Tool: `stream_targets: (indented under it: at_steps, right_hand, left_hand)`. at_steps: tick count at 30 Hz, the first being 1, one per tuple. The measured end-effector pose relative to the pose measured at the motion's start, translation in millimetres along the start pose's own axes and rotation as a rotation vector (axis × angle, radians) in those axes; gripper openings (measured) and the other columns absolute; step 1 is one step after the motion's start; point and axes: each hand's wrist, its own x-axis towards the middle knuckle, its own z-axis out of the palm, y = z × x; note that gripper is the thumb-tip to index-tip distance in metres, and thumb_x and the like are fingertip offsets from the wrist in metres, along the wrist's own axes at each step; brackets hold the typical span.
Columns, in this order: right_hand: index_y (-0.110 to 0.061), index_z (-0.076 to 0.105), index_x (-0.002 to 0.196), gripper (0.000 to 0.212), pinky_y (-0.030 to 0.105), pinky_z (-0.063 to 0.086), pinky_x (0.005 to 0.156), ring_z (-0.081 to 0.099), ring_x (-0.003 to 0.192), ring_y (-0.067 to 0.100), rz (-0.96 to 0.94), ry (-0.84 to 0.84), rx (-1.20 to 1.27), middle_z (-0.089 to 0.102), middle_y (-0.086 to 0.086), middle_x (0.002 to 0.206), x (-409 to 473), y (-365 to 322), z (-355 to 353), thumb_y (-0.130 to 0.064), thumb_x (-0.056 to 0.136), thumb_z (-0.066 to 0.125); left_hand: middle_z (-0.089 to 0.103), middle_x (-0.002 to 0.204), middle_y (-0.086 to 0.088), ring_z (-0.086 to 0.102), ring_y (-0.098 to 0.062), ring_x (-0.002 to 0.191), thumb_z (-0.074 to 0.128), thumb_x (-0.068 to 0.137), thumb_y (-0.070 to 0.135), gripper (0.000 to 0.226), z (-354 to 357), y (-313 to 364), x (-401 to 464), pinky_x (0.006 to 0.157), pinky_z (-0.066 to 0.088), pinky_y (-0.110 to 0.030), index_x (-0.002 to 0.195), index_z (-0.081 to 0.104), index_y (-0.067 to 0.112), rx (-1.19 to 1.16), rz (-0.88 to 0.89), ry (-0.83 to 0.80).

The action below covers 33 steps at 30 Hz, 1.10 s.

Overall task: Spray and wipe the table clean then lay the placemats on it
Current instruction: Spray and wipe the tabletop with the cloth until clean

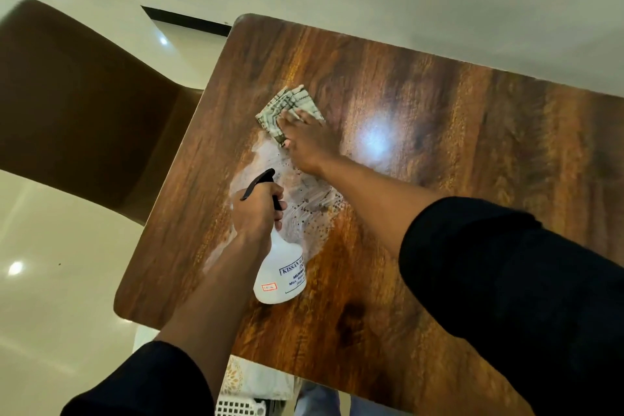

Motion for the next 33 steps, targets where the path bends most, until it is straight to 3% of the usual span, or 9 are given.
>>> stream_targets:
  at_steps: [3,7,11,14,16,19,24,30,33]
  right_hand:
    - [-0.032,0.027,0.159,0.055,0.049,0.021,0.124,0.016,0.155,0.020,-0.025,0.042,0.041,0.021,-0.011,0.167,-10.0,13.5,-4.0,-0.022,0.107,0.043]
    - [-0.030,0.040,0.154,0.052,0.041,0.039,0.114,0.037,0.146,0.025,0.206,0.220,0.123,0.042,-0.004,0.160,-24.9,56.0,-19.7,-0.017,0.105,0.046]
    - [-0.024,0.040,0.156,0.051,0.040,0.033,0.119,0.029,0.151,0.024,0.423,0.272,0.126,0.034,-0.005,0.164,-35.0,97.1,-28.4,-0.018,0.105,0.045]
    - [-0.025,0.044,0.154,0.052,0.040,0.032,0.119,0.029,0.151,0.025,0.502,0.282,0.115,0.035,-0.005,0.163,-34.1,93.6,-29.1,-0.017,0.102,0.051]
    - [-0.025,0.048,0.151,0.052,0.040,0.033,0.118,0.031,0.150,0.027,0.526,0.283,0.115,0.039,-0.001,0.161,-32.6,79.4,-29.9,-0.018,0.100,0.056]
    - [-0.025,0.054,0.147,0.051,0.038,0.032,0.119,0.034,0.148,0.029,0.442,0.268,0.138,0.045,0.004,0.157,-32.4,49.8,-22.2,-0.015,0.097,0.059]
    - [-0.030,0.062,0.137,0.050,0.043,0.041,0.117,0.043,0.142,0.031,0.265,0.216,0.345,0.044,0.011,0.156,-43.6,-36.1,17.9,-0.009,0.093,0.069]
    - [-0.028,0.052,0.147,0.054,0.039,0.033,0.117,0.034,0.148,0.023,-0.397,-0.001,0.021,0.043,-0.003,0.159,-68.5,-104.1,61.9,-0.016,0.096,0.060]
    - [-0.029,0.051,0.148,0.049,0.041,0.037,0.116,0.036,0.147,0.019,-0.351,0.045,0.041,0.044,-0.008,0.158,-66.7,-85.4,57.1,-0.017,0.101,0.056]
  left_hand:
    - [0.058,0.066,-0.012,0.042,-0.018,0.049,0.063,0.089,0.005,0.031,-4.0,-2.3,-5.5,0.050,0.034,-0.033,0.082,0.069,0.034,-0.020,0.009,-0.019]
    - [0.060,0.068,-0.014,0.043,-0.018,0.049,0.063,0.087,0.006,0.032,-14.0,-9.6,-10.2,0.051,0.036,-0.034,0.089,0.072,0.037,-0.030,0.014,-0.010]
    - [0.059,0.064,-0.011,0.042,-0.020,0.052,0.064,0.087,0.005,0.028,-26.3,-15.4,-15.5,0.050,0.034,-0.033,0.081,0.070,0.032,-0.056,-0.011,0.021]
    - [0.060,0.063,-0.011,0.042,-0.018,0.049,0.064,0.087,0.006,0.031,-37.0,-23.2,-16.8,0.050,0.035,-0.032,0.088,0.071,0.036,-0.078,-0.023,0.035]
    - [0.061,0.064,-0.012,0.041,-0.017,0.047,0.066,0.087,0.006,0.020,-45.6,-28.4,-17.7,0.050,0.035,-0.031,0.088,0.074,0.025,-0.088,-0.048,0.072]
    - [0.060,0.063,-0.012,0.040,-0.016,0.044,0.065,0.088,0.006,0.009,-57.8,-34.4,-19.5,0.048,0.032,-0.030,0.089,0.074,0.007,-0.108,-0.066,0.104]
    - [0.061,0.067,-0.012,0.042,-0.014,0.043,0.067,0.090,0.008,0.010,-74.0,-46.0,-23.7,0.049,0.034,-0.033,0.080,0.068,0.007,-0.111,-0.093,0.095]
    - [0.065,0.071,-0.015,0.052,-0.019,0.051,0.070,0.078,0.014,0.018,-75.3,-54.2,-24.0,0.047,0.040,-0.032,0.085,0.072,-0.002,-0.103,-0.098,0.157]
    - [0.064,0.069,-0.014,0.047,-0.017,0.046,0.069,0.080,0.014,0.013,-75.2,-53.3,-24.2,0.047,0.037,-0.032,0.082,0.070,0.001,-0.102,-0.089,0.123]
